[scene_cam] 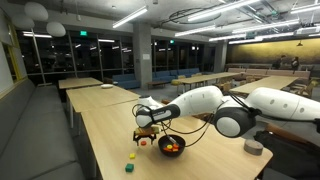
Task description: Put some of the orange discs on the table into the bowl
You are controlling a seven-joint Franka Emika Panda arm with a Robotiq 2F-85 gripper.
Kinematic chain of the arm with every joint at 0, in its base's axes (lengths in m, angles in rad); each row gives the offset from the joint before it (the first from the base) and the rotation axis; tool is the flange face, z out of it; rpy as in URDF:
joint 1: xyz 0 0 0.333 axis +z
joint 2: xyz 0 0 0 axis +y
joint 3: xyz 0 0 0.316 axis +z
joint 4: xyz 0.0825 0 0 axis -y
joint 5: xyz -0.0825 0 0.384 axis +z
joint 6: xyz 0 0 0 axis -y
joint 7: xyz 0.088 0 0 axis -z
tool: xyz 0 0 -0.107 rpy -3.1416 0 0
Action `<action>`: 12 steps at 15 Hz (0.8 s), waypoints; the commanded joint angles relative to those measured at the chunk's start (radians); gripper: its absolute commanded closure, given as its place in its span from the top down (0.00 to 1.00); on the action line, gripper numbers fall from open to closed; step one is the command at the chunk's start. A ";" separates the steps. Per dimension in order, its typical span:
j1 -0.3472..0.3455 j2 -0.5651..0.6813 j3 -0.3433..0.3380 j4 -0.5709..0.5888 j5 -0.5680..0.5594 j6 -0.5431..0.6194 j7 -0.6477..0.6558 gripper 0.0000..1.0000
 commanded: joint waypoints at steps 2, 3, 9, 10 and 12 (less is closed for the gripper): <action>-0.007 0.075 -0.010 0.133 -0.005 -0.043 0.008 1.00; -0.008 0.081 -0.010 0.142 -0.006 -0.046 0.009 1.00; -0.017 0.118 -0.023 0.196 -0.010 -0.077 0.024 1.00; -0.018 0.123 -0.025 0.205 -0.011 -0.083 0.028 1.00; -0.023 0.134 -0.026 0.224 -0.011 -0.094 0.034 1.00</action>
